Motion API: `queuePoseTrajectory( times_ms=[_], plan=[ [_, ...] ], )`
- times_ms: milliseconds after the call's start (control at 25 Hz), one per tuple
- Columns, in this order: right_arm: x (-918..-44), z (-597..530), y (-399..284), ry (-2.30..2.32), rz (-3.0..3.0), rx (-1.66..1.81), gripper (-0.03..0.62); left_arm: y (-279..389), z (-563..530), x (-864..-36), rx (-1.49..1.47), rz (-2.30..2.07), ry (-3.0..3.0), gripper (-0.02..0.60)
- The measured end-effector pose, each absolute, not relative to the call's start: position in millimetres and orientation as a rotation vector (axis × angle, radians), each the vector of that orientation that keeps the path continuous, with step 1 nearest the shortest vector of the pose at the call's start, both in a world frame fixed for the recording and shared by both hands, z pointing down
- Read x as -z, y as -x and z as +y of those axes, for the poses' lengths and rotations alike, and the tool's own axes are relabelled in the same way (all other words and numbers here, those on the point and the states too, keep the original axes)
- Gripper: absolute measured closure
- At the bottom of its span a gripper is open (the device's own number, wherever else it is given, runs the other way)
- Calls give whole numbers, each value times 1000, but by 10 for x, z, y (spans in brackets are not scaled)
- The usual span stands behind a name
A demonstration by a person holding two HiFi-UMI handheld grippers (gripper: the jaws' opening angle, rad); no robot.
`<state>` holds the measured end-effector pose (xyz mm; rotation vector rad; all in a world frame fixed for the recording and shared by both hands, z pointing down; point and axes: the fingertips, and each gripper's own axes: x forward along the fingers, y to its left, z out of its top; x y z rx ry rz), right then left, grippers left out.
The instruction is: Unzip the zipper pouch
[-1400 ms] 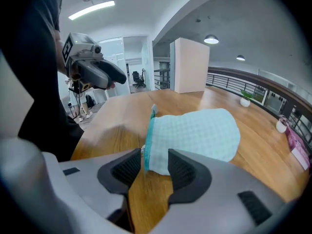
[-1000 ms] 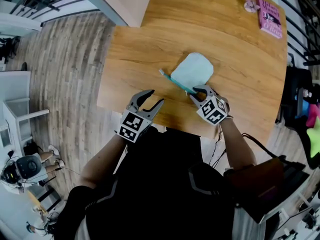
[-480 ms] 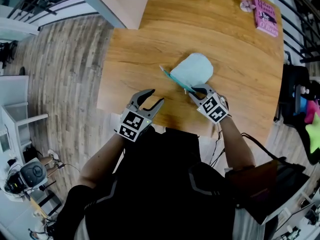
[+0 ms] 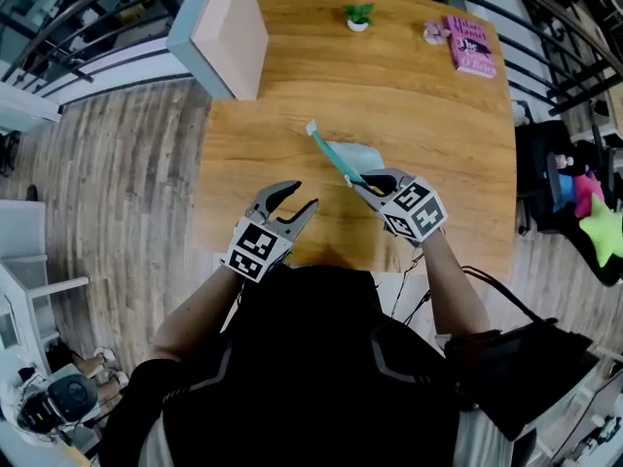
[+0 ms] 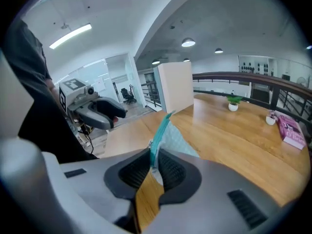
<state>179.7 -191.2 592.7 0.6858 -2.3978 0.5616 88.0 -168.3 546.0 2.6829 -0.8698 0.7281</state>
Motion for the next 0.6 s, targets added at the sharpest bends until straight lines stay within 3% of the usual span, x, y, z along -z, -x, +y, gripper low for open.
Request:
queuePoseTrajectory(
  times_ms=[600],
  plan=[
    [-4767,-1736,-1316,-865,-2564,-924,533,-1034,-1670,-4574,-654,-609,-3131,385]
  ],
)
